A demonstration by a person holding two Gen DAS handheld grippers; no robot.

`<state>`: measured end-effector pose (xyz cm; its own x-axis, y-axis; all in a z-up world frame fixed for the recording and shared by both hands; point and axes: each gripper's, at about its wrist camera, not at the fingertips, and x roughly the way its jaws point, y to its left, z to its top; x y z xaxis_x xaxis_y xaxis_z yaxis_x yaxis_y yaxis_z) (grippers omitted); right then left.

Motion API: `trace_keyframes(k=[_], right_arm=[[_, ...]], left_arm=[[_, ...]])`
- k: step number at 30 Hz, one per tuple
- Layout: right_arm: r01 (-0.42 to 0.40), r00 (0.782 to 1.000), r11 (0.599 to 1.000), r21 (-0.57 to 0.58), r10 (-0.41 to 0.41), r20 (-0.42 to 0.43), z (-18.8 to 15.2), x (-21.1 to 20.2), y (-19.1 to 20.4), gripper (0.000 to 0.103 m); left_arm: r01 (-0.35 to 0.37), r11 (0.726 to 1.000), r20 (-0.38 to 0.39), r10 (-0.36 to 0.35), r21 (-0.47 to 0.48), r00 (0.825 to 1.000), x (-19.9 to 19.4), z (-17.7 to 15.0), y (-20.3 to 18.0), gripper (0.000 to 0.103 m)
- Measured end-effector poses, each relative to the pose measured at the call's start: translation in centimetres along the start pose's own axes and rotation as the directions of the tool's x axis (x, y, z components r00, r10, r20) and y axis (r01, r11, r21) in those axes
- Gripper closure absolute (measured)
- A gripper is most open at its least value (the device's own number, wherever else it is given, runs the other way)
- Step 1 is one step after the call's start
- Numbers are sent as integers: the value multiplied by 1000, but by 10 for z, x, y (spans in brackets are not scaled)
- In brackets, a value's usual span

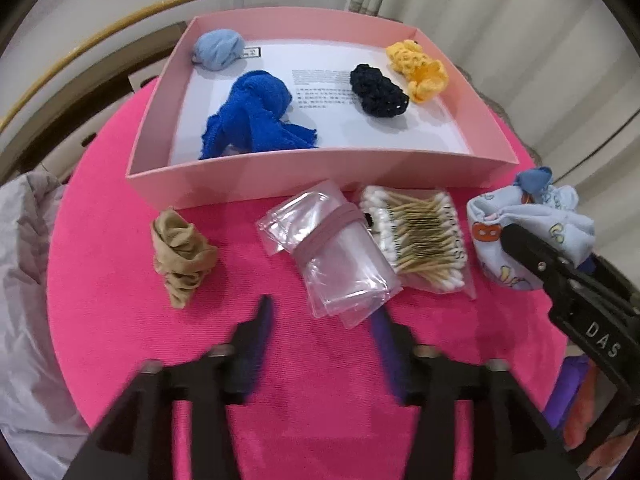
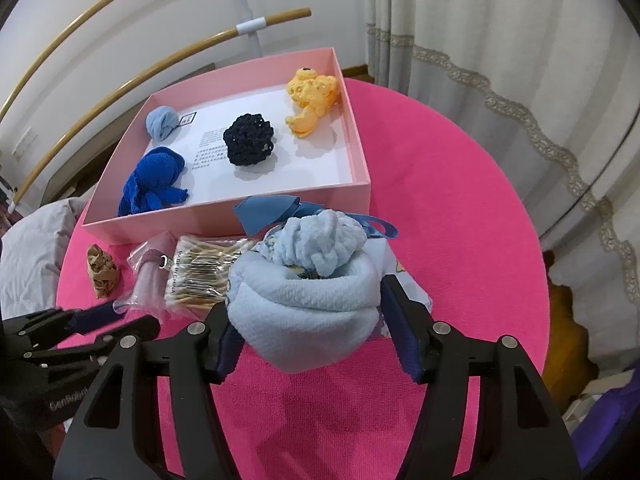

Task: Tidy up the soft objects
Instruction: 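Grasp the clear plastic bag with the left tool while the right tool holds the cloth bundle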

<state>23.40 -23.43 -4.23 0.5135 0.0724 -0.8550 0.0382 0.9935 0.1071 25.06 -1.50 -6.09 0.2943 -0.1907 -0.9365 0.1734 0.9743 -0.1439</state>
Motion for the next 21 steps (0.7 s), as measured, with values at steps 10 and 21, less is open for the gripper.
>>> trace_keyframes(k=[10,21], right_arm=[[2,1000,1000,18,-1,-25,7,15,-3,28],[-10,999,998,57,13,-44,18,41,-12,28]], left_arm=[[38,995,43,-35,-88,998,-3,10,10,14],[108,986,23,-106,-129,994,33,24,6,45]])
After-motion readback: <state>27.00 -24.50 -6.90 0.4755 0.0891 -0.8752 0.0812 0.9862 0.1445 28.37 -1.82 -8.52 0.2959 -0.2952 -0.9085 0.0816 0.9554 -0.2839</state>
